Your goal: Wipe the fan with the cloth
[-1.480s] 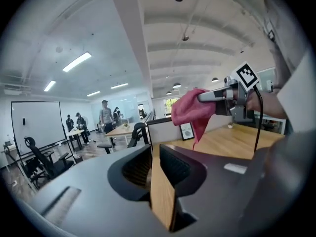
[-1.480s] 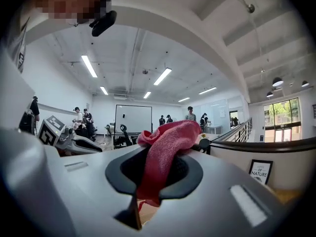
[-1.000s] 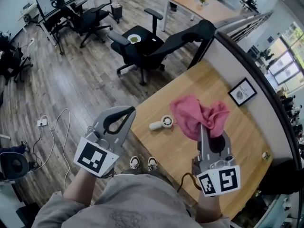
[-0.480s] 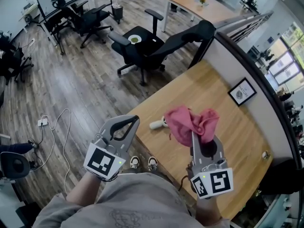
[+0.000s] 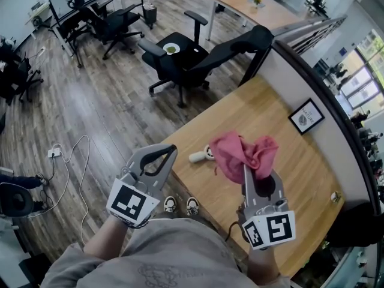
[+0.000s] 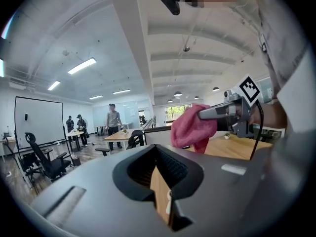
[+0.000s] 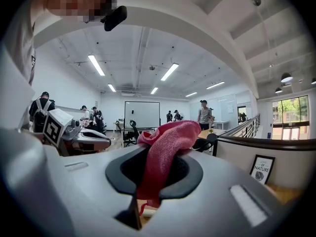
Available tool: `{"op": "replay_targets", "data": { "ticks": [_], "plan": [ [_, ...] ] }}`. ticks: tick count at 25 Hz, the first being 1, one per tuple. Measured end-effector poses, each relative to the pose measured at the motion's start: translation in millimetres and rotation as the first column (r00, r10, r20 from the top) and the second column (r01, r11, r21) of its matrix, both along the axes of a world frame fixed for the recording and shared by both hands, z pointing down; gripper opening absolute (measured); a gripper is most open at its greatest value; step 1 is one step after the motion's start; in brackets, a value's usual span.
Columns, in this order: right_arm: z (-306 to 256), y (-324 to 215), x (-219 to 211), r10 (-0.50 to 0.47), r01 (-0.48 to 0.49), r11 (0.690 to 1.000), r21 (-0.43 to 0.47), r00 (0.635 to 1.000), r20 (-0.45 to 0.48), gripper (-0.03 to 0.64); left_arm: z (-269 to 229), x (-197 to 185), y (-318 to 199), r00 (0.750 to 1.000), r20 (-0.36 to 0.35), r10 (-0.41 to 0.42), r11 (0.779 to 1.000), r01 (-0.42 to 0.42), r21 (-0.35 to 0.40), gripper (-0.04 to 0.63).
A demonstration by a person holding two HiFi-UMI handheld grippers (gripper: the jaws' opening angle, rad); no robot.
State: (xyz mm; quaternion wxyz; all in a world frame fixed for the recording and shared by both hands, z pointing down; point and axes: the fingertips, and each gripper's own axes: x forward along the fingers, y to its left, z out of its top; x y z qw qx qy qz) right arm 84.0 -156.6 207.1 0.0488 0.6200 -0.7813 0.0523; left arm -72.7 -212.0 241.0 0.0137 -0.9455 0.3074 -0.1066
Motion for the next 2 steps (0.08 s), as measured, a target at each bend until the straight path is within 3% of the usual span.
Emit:
{"op": "replay_targets", "data": {
  "ticks": [2],
  "plan": [
    [2.4, 0.4, 0.5, 0.000, 0.000, 1.000, -0.003, 1.000, 0.000, 0.057, 1.1, 0.5, 0.7, 1.000, 0.000, -0.001, 1.000, 0.001, -0.001, 0.002]
  ]
}}
